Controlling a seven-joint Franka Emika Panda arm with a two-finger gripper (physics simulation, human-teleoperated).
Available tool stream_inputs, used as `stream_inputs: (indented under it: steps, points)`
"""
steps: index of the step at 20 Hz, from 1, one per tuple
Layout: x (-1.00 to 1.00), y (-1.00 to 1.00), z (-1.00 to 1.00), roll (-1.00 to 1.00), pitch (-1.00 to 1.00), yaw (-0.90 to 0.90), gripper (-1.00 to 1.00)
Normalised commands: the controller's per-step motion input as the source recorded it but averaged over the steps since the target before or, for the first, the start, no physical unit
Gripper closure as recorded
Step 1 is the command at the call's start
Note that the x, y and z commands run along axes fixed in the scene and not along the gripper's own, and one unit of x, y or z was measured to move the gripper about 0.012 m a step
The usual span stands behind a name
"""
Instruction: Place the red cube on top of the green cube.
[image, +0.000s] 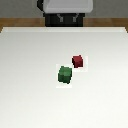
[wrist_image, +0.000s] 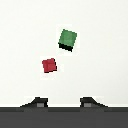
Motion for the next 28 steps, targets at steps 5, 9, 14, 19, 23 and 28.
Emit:
stream_inputs:
  steps: [5, 9, 14, 19, 23, 28]
  points:
    - [0.00, 0.00, 0.00, 0.00, 0.00, 0.00, -1.00]
    - [0.00, 0.50, 0.00, 0.00, 0.00, 0.00, -1.00]
    - [0.20, 0.20, 0.00, 0.00, 0.00, 0.00, -1.00]
    - [0.40, 0.20, 0.00, 0.00, 0.00, 0.00, -1.00]
    - [0.25, 0.00, 0.00, 0.00, 0.00, 0.00, -1.00]
    - [0.40, 0.00, -0.20, 0.00, 0.00, 0.00, -1.00]
